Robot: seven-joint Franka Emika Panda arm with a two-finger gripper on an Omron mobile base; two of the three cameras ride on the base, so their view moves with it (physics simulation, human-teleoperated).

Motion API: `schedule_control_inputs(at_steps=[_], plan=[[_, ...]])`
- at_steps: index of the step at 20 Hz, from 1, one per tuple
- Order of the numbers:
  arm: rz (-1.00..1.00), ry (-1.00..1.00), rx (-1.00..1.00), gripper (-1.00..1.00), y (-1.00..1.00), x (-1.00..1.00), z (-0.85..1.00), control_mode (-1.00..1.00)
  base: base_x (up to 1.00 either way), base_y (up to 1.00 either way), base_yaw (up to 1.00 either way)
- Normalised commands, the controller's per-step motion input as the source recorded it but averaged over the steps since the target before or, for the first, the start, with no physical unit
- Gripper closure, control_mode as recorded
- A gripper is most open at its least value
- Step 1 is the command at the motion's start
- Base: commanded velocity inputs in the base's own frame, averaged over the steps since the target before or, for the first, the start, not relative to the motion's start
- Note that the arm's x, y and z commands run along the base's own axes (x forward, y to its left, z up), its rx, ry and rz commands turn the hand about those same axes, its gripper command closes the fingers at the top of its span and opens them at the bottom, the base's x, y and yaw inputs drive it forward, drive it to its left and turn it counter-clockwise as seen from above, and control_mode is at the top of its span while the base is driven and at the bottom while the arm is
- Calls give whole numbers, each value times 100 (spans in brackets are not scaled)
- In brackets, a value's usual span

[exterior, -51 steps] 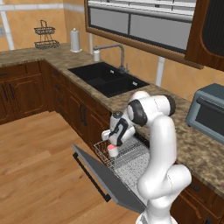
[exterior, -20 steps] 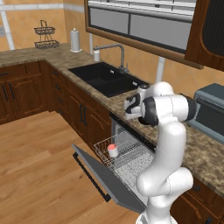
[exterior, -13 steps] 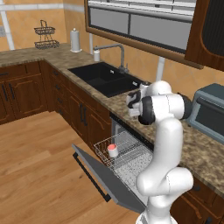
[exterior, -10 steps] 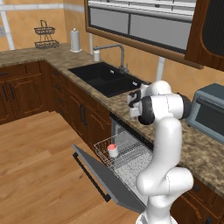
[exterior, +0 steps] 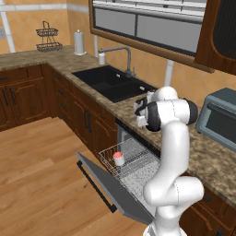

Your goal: Pick up the cup and bowl from the counter, place them in the dishwasher, and close the dishwasher door.

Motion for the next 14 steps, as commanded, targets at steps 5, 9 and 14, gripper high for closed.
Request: schedule_control_inputs(at_steps=[5, 9, 14], plan=[[3, -1, 0, 100, 0, 9, -33, -100, 0, 0, 0], [5, -4, -1, 100, 13, 0, -31, -100, 0, 0, 0], [8, 0, 0, 100, 54, 0, -8, -100, 0, 0, 0]])
